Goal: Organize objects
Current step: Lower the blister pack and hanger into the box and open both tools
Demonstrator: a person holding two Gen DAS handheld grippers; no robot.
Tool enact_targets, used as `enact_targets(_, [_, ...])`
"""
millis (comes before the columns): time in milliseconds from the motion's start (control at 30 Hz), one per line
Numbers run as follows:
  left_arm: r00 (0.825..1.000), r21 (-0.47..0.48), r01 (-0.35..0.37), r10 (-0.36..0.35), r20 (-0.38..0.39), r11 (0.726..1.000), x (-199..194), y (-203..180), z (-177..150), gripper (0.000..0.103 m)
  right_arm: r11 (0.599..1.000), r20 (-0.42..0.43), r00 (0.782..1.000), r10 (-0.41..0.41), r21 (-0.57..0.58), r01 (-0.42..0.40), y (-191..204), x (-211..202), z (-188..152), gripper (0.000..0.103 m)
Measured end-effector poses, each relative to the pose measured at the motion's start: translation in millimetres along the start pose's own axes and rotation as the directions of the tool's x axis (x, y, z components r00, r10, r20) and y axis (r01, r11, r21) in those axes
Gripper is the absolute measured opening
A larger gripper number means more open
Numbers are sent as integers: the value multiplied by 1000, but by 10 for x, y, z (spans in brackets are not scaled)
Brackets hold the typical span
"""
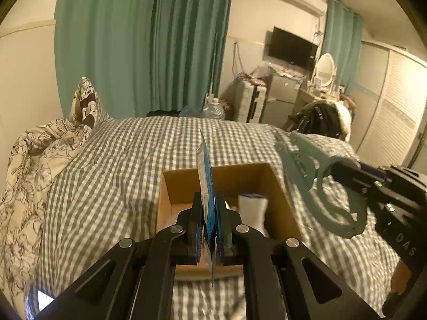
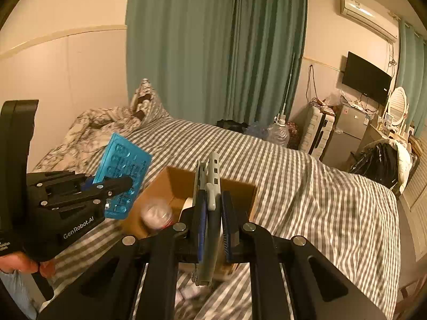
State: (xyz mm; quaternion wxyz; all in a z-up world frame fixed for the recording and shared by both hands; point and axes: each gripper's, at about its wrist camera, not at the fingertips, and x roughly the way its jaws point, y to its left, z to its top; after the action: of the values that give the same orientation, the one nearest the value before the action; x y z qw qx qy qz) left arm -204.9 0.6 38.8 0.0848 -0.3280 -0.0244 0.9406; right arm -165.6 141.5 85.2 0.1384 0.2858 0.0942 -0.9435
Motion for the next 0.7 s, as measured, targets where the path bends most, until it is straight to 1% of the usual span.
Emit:
enact_targets(100, [999,4,-13,13,-40,1000,330,37,62,8,1000,-17,1000,7,14,-7,-69,287,99,10])
enact_targets(267, [995,18,6,-4,-96,1000,804,37,37,8,998,-64,997,49,49,-46,-135,817,106,10])
enact_targets(333, [994,26,14,-11,-111,1000,916,23,8,9,995,-85,994,75,67,-69,-139,1006,58,10])
enact_targets(433, [990,24,14,-10,-139,1000,1047,21,-14,11,992,-101,990,97,92,-88,-155,1152,-38,11])
enact_targets(500, [989,20,6,-3,-147,1000,1049,12,-4,12,989,-92,989,116,105,-106,-187,1153,-54,18])
enact_targets(567, [989,24,10,-6,-145,1000,994,-3,7,22,988,-53,992,112,109,-106,-249,1048,-45,40])
enact_targets(600, [990,28,4,0,-142,1000,963,-9,15,38,989,-38,994,104,111,-100,-274,996,-40,45])
enact_targets(633, [991,31,-9,13,-133,999,920,-13,24,59,989,-18,995,94,116,-91,-312,909,-25,50])
enact_targets(667, [993,34,-23,27,-118,999,862,-19,33,65,989,-9,996,90,119,-89,-336,859,-11,52])
enact_targets(700, [994,37,-32,35,-102,999,799,-26,46,69,989,1,996,88,121,-87,-375,793,-1,52])
